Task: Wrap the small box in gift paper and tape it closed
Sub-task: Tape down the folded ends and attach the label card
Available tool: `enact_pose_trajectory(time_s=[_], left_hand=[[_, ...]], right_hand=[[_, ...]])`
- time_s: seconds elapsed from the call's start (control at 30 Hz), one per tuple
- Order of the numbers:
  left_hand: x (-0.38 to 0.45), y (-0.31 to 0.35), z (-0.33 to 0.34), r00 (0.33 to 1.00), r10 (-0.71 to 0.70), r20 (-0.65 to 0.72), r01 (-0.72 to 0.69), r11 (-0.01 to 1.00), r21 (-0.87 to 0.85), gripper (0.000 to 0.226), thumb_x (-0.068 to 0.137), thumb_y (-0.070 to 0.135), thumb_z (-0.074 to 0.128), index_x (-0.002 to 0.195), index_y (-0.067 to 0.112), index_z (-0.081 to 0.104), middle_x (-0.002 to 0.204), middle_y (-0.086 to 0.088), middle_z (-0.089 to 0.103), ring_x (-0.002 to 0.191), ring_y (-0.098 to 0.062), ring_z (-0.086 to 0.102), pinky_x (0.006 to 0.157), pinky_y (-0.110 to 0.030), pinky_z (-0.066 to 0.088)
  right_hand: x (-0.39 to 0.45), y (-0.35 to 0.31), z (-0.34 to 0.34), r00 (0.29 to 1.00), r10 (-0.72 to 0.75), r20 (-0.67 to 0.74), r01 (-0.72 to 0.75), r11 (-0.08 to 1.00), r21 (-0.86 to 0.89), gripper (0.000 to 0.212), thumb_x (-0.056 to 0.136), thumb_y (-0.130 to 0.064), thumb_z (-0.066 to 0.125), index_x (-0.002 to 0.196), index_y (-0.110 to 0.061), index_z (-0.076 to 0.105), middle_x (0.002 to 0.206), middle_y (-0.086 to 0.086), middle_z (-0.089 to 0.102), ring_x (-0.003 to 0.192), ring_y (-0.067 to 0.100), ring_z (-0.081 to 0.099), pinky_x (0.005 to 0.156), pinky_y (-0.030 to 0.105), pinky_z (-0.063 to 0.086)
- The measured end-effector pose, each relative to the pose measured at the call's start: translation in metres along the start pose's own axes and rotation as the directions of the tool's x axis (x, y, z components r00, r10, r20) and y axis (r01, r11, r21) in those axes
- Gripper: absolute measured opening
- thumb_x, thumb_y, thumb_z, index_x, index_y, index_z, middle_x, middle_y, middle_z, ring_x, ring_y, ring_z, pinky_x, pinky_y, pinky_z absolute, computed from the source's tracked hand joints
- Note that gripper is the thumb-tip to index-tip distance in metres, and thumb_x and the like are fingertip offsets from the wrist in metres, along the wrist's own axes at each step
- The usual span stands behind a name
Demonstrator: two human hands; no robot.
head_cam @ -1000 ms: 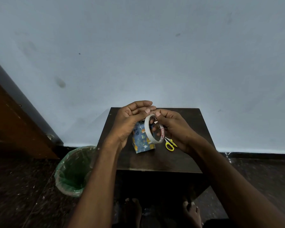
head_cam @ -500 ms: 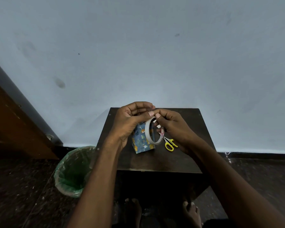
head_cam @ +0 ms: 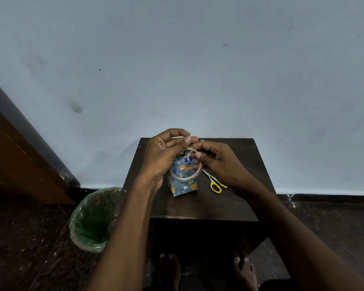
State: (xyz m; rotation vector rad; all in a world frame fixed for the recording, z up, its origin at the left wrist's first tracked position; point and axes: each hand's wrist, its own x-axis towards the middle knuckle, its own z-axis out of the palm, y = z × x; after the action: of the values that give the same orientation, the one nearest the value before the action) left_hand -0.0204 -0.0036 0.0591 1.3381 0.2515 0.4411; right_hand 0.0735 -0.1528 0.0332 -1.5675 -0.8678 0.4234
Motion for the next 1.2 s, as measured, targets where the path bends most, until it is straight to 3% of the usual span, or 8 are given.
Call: enact_pose_trajectory(time_s=[0.17,0.33,0.5,0.7,0.9,1.0,1.1,1.2], left_hand=[[-0.001,0.002,-0.002,0.999,-0.024,0.037,0.024,1.0,-0.001,0.017,0.094,0.0,0.074,0.109,0.007,0.073,0.111,-0.017,0.081,0.097,-0.023,0.079,0.084,-0.032,0.063],[-0.001,0.004,-0.002,0.999,-0.027,0.041,0.026,0.999,0.023,0.024,0.089,-0.001,0.078,0.109,0.013,0.074,0.109,-0.017,0.081,0.097,-0.026,0.079,0.088,-0.035,0.063],[-0.002,0.003,-0.002,0.999,-0.035,0.003,0.035,0.999,0.033,0.025,0.088,0.001,0.08,0.109,0.014,0.076,0.104,-0.018,0.081,0.093,-0.027,0.079,0.083,-0.036,0.062],[-0.003,0.003,0.002,0.998,-0.028,-0.057,0.028,1.0,0.009,0.027,0.089,-0.004,0.079,0.115,0.004,0.075,0.098,-0.017,0.082,0.084,-0.023,0.079,0.072,-0.027,0.061],[-0.002,0.002,0.003,0.997,-0.04,-0.072,0.041,0.999,0.009,0.031,0.089,-0.002,0.08,0.118,0.005,0.075,0.099,-0.016,0.082,0.086,-0.022,0.08,0.072,-0.026,0.061],[0.0,0.001,0.002,0.998,-0.038,-0.046,0.041,0.997,0.059,0.03,0.09,-0.001,0.079,0.119,0.005,0.075,0.099,-0.014,0.082,0.09,-0.021,0.081,0.075,-0.025,0.061],[0.002,-0.002,0.0,1.0,-0.025,0.014,0.023,0.988,0.155,0.033,0.09,-0.005,0.076,0.121,0.006,0.074,0.101,-0.013,0.082,0.1,-0.024,0.08,0.085,-0.027,0.062],[0.003,-0.004,-0.003,0.998,-0.015,0.062,0.001,0.975,0.221,0.038,0.09,-0.013,0.072,0.124,0.005,0.072,0.104,-0.011,0.083,0.104,-0.021,0.079,0.084,-0.024,0.061]], right_hand=[[-0.002,-0.004,0.002,0.997,-0.013,-0.071,0.01,0.999,-0.04,0.031,0.108,0.002,0.045,0.103,-0.007,0.074,0.089,0.009,0.068,0.075,0.007,0.062,0.068,0.017,0.052],[-0.003,-0.001,0.009,0.992,-0.003,-0.129,0.001,1.0,-0.012,0.029,0.108,-0.002,0.047,0.107,-0.011,0.075,0.093,0.02,0.065,0.078,0.011,0.061,0.068,0.02,0.052],[-0.005,0.001,0.017,0.986,0.002,-0.167,0.0,1.0,0.011,0.031,0.11,-0.005,0.046,0.108,-0.016,0.075,0.078,0.004,0.06,0.07,0.007,0.054,0.061,0.015,0.045],[-0.001,0.01,0.02,0.975,-0.021,-0.222,-0.002,0.995,-0.104,0.026,0.108,-0.013,0.048,0.102,-0.012,0.074,0.092,0.013,0.067,0.086,0.034,0.063,0.075,0.044,0.055],[-0.002,0.005,0.013,0.981,-0.037,-0.19,0.019,0.995,-0.098,0.029,0.103,-0.002,0.056,0.105,-0.022,0.078,0.09,-0.017,0.075,0.085,0.001,0.066,0.078,0.02,0.052],[-0.003,0.005,-0.002,0.991,0.03,-0.133,-0.035,0.999,-0.034,0.025,0.1,-0.006,0.065,0.114,-0.021,0.079,0.089,-0.013,0.075,0.074,-0.001,0.064,0.07,0.019,0.05],[-0.004,0.009,-0.019,0.974,0.158,-0.163,-0.196,0.948,-0.252,0.02,0.091,-0.009,0.073,0.103,-0.025,0.079,0.085,-0.007,0.074,0.074,0.006,0.064,0.071,0.027,0.051],[-0.007,0.02,-0.029,0.916,0.317,-0.248,-0.398,0.617,-0.679,0.019,0.082,-0.01,0.074,0.085,-0.028,0.069,0.091,-0.007,0.07,0.095,0.019,0.068,0.076,0.029,0.048]])
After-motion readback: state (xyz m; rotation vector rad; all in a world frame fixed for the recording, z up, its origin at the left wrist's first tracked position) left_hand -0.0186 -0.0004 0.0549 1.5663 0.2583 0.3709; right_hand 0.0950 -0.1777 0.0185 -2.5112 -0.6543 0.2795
